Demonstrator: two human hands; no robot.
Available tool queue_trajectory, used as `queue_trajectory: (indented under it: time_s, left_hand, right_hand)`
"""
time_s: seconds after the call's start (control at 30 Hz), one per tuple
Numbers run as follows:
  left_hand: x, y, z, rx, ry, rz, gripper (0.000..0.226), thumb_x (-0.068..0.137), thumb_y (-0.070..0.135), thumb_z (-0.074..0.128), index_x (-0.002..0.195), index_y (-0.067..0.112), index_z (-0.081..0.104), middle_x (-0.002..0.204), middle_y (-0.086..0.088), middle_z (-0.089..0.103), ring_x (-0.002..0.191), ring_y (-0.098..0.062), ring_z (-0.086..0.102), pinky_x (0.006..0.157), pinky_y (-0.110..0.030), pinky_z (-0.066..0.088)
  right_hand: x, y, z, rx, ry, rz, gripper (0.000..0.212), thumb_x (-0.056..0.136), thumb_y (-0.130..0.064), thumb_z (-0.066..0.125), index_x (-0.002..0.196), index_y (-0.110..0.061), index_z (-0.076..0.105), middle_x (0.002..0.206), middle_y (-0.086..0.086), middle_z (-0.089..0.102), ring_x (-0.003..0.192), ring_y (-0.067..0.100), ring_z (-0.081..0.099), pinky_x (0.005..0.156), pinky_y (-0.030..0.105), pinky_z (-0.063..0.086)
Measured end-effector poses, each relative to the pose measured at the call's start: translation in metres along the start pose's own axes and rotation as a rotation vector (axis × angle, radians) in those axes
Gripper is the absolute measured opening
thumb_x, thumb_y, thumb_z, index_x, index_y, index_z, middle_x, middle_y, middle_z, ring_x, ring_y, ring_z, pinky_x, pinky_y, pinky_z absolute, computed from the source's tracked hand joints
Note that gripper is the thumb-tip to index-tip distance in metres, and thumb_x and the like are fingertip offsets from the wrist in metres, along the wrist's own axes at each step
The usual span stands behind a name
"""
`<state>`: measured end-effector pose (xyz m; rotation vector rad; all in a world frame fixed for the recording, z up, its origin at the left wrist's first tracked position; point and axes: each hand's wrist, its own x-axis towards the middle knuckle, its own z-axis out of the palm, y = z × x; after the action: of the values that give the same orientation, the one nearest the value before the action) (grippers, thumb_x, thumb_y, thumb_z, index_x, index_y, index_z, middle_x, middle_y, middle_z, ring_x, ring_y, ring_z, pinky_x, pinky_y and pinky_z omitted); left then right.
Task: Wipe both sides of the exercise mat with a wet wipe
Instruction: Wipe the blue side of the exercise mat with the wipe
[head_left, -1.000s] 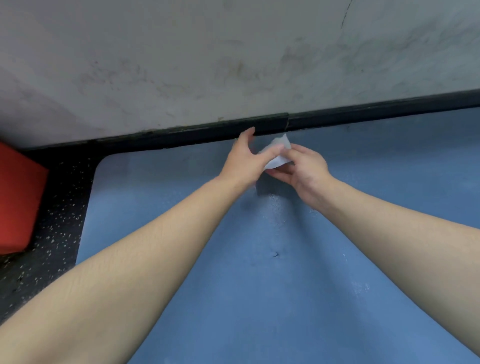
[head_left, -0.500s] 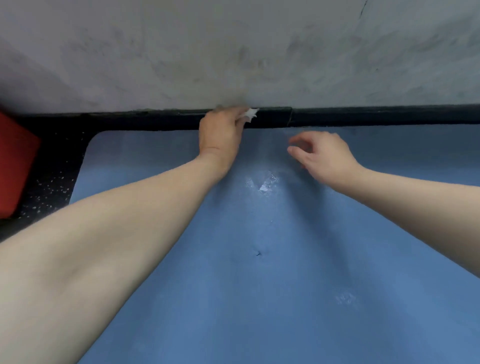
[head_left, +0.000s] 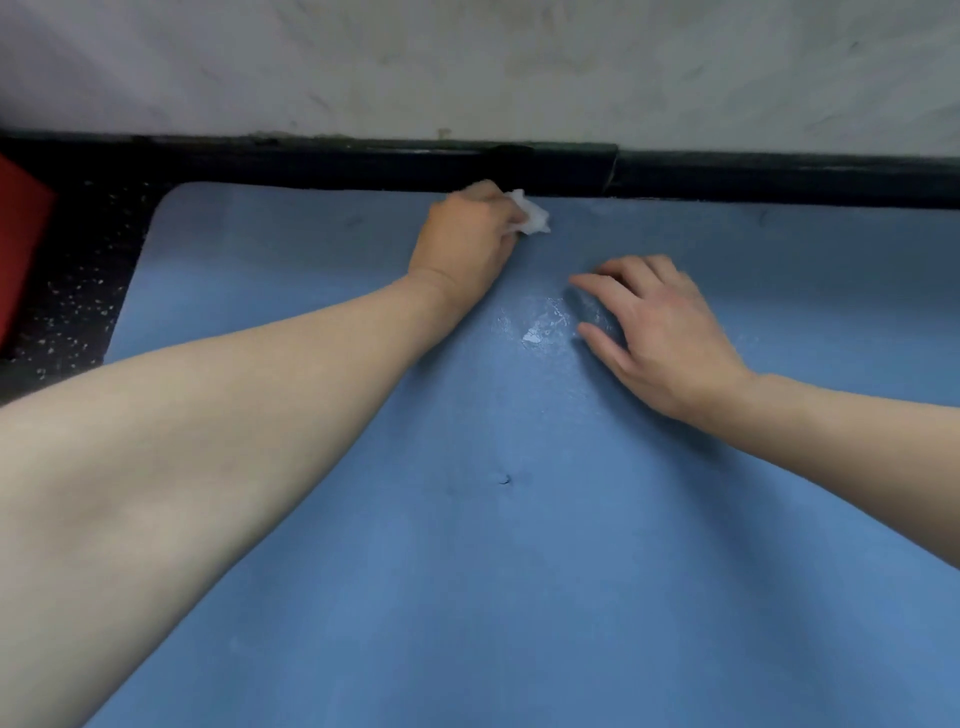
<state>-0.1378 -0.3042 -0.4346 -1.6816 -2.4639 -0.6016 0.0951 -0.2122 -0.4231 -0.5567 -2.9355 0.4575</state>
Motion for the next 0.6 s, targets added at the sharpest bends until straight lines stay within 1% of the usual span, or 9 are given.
queue_trajectory:
  time_s: [0.1,0.17,0.23,0.27,0.33,0.37,0.43,0.53,0.6]
  left_hand:
    - [-0.008,0.030,0.004,-0.086,-0.141,0.136,0.023,0.081,0.018,0.063,0.098,0.020,0.078,0.097,-0.007,0.067,0.086,-0.033,0.068,0.069,-0.035,0.051]
    - [0.004,0.022,-0.005,-0.096,-0.118,0.049,0.024,0.080,0.015,0.062,0.096,0.021,0.079,0.094,-0.006,0.067,0.086,-0.030,0.068,0.072,-0.030,0.052]
    - [0.010,0.008,-0.011,-0.101,-0.060,-0.081,0.027,0.081,0.016,0.059,0.097,0.021,0.079,0.093,-0.007,0.068,0.085,-0.031,0.068,0.072,-0.029,0.052]
    - [0.005,0.009,-0.011,-0.092,-0.073,-0.069,0.027,0.081,0.017,0.059,0.099,0.023,0.079,0.093,-0.008,0.068,0.084,-0.032,0.068,0.072,-0.031,0.053]
    - [-0.012,0.023,-0.009,-0.076,-0.152,0.123,0.024,0.081,0.017,0.063,0.098,0.025,0.079,0.090,-0.006,0.066,0.081,-0.031,0.067,0.068,-0.034,0.054]
    - [-0.018,0.026,-0.011,-0.085,-0.201,0.198,0.023,0.081,0.018,0.065,0.098,0.025,0.078,0.088,-0.005,0.065,0.080,-0.031,0.066,0.066,-0.035,0.053]
    - [-0.015,0.025,-0.021,-0.063,-0.240,0.166,0.021,0.082,0.019,0.066,0.098,0.024,0.079,0.088,-0.005,0.065,0.081,-0.030,0.066,0.066,-0.035,0.051]
    - [-0.020,0.027,-0.027,-0.056,-0.198,-0.070,0.024,0.081,0.022,0.063,0.097,0.023,0.080,0.089,-0.006,0.066,0.084,-0.031,0.065,0.069,-0.037,0.052]
    - [-0.040,0.048,-0.023,-0.091,-0.246,0.052,0.023,0.079,0.022,0.063,0.095,0.022,0.080,0.086,-0.005,0.065,0.079,-0.030,0.065,0.068,-0.032,0.051]
  right_hand:
    - [-0.002,-0.001,0.001,-0.021,-0.005,-0.017,0.049,0.100,-0.040,0.062,0.144,-0.020,0.057,0.133,0.005,0.058,0.120,0.034,0.051,0.097,0.049,0.044]
    - [-0.004,-0.001,-0.001,-0.057,-0.040,-0.037,0.061,0.098,-0.048,0.062,0.150,-0.017,0.051,0.140,0.008,0.055,0.126,0.036,0.050,0.101,0.049,0.044]
    - [-0.008,-0.005,-0.003,-0.084,-0.134,-0.004,0.091,0.090,-0.070,0.058,0.159,-0.014,0.038,0.155,0.011,0.045,0.141,0.037,0.041,0.113,0.049,0.038]
    - [-0.010,-0.008,-0.005,-0.099,-0.193,0.030,0.111,0.082,-0.084,0.054,0.163,-0.012,0.029,0.164,0.013,0.034,0.150,0.037,0.032,0.121,0.049,0.031]
    - [-0.014,-0.013,-0.013,-0.130,-0.301,0.091,0.144,0.062,-0.103,0.046,0.167,-0.010,0.012,0.174,0.015,0.009,0.160,0.037,0.011,0.130,0.053,0.016]
    - [-0.017,-0.014,-0.018,-0.146,-0.357,0.112,0.152,0.056,-0.106,0.046,0.168,-0.012,0.004,0.175,0.014,-0.001,0.161,0.037,0.003,0.130,0.056,0.013]
    - [-0.031,-0.014,-0.031,-0.200,-0.481,0.120,0.158,0.050,-0.107,0.052,0.166,-0.019,-0.010,0.173,0.012,-0.017,0.161,0.039,-0.006,0.128,0.061,0.014]
    - [-0.058,-0.016,-0.041,-0.270,-0.616,0.108,0.160,0.049,-0.104,0.059,0.163,-0.026,-0.021,0.170,0.008,-0.027,0.159,0.040,-0.014,0.125,0.066,0.016]
    - [-0.064,-0.020,-0.040,-0.294,-0.640,0.101,0.160,0.049,-0.103,0.062,0.163,-0.028,-0.022,0.170,0.009,-0.027,0.159,0.040,-0.017,0.125,0.068,0.014]
